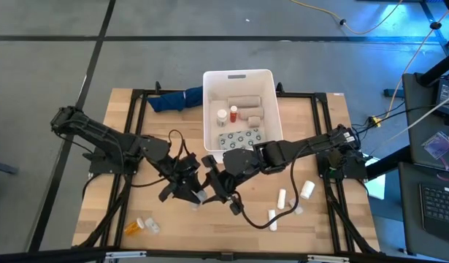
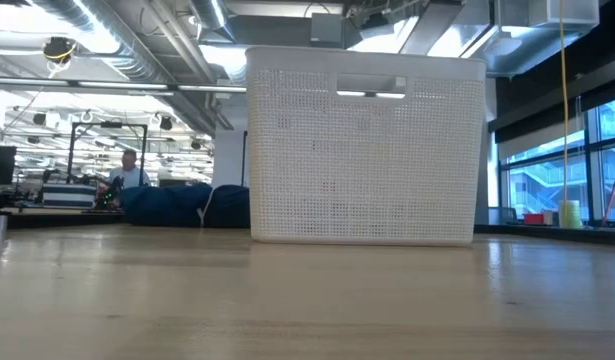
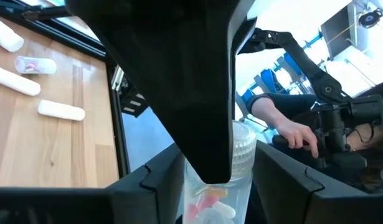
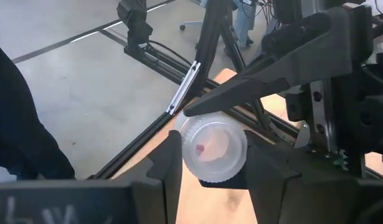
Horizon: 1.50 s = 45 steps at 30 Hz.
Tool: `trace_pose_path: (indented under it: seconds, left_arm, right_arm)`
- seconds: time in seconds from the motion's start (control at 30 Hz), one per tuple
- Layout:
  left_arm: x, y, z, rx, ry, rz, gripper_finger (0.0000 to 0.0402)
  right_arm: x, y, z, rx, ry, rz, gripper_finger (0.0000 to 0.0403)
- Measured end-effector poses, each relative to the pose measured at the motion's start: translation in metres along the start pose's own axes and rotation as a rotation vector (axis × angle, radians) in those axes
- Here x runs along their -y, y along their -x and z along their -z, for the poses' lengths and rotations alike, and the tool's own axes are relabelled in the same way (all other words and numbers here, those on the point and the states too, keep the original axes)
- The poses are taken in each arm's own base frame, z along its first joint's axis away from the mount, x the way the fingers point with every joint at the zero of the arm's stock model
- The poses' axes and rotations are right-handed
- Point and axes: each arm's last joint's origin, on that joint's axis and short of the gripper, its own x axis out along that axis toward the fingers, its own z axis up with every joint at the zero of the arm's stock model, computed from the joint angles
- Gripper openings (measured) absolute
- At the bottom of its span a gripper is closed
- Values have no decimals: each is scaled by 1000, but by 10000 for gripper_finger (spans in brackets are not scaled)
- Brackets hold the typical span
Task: Pick & place medical supplies in basket/bin
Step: Put the left transparent medicine bottle into the bin
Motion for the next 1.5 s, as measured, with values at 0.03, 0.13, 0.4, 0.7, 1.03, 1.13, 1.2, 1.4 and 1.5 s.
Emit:
trace_pose_path:
  seconds: [0.03, 0.13, 0.4, 0.7, 1.03, 1.13, 1.2, 1.4, 1.5]
  left_arm:
    - [0, 0, 0, 5, -1, -3, 178]
    - [-1, 0, -1, 13, -1, -7, 193]
    - [0, 18, -11, 44, -12, -16, 211]
    - [-2, 63, -25, 104, -76, -141, 212]
    - [-8, 110, -33, 271, -145, -435, 212]
    - [-11, 115, -35, 292, -172, -497, 212]
    - [-13, 117, -36, 290, -195, -517, 212]
    - [-19, 122, -40, 291, -253, -570, 212]
    - [-22, 125, -40, 283, -267, -598, 212]
  right_arm:
    - [0, 0, 0, -2, -2, -4, 134]
    - [-2, 0, 1, -9, -3, -10, 134]
    - [-4, 0, 5, -59, -63, -30, 134]
    - [4, 27, -4, -144, -120, 52, 134]
    - [51, 92, -11, -381, -186, 433, 134]
    - [75, 110, 0, -454, -238, 493, 134]
    - [93, 121, 12, -506, -279, 530, 134]
    - [144, 144, 57, -613, -421, 572, 134]
    - [160, 144, 85, -653, -490, 581, 134]
